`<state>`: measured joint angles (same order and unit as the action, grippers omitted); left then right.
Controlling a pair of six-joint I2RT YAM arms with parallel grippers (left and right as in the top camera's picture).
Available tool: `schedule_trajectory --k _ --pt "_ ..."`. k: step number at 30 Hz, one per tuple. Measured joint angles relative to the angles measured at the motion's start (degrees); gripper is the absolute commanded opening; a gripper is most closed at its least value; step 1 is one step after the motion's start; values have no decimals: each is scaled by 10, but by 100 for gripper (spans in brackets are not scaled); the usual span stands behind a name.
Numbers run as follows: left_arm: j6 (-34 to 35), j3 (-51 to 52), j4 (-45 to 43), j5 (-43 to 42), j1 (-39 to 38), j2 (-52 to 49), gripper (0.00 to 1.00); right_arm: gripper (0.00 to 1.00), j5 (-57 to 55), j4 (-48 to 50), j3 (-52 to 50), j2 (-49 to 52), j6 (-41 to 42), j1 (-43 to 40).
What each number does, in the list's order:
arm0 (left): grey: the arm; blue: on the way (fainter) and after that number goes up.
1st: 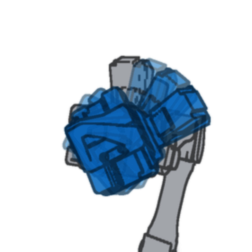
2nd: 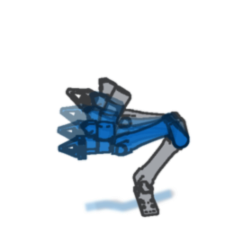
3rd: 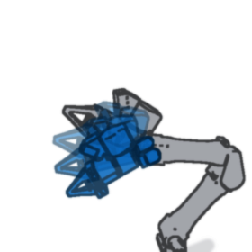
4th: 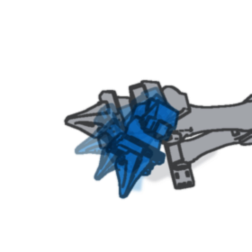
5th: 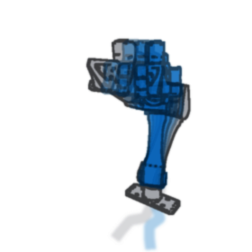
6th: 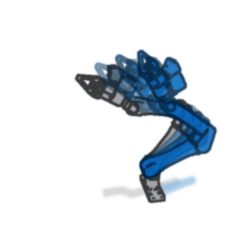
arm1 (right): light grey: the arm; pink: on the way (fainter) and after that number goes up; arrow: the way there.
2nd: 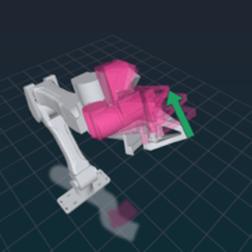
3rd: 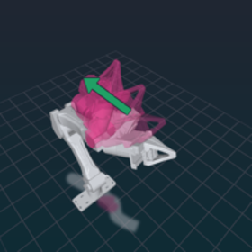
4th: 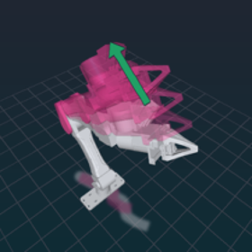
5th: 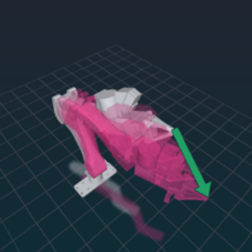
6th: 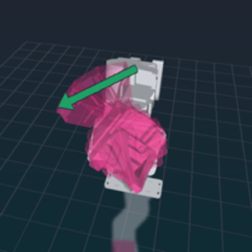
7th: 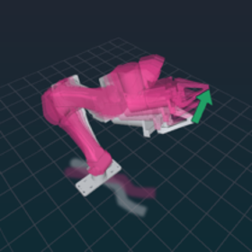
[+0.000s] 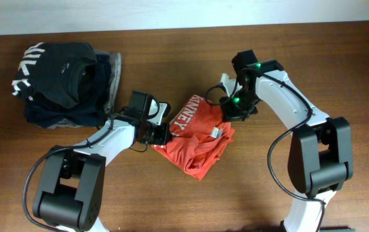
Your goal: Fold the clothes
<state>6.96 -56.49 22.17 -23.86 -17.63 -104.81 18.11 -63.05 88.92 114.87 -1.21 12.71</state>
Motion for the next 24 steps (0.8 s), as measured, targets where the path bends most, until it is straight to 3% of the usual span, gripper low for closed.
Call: schedule_trajectory --k 3,13,18,24 --pt "0 -11 15 -4 0 0 39 43 -5 -2 0 -2 -1 0" --pt "2 -106 157 5 13 43 43 43 56 -45 0 -97 -4 12" --pt "-13 -167 219 8 40 126 55 56 41 -60 0 -196 7 67" --pt "-26 -196 268 9 77 239 65 59 -18 -35 -21 -323 59 168"
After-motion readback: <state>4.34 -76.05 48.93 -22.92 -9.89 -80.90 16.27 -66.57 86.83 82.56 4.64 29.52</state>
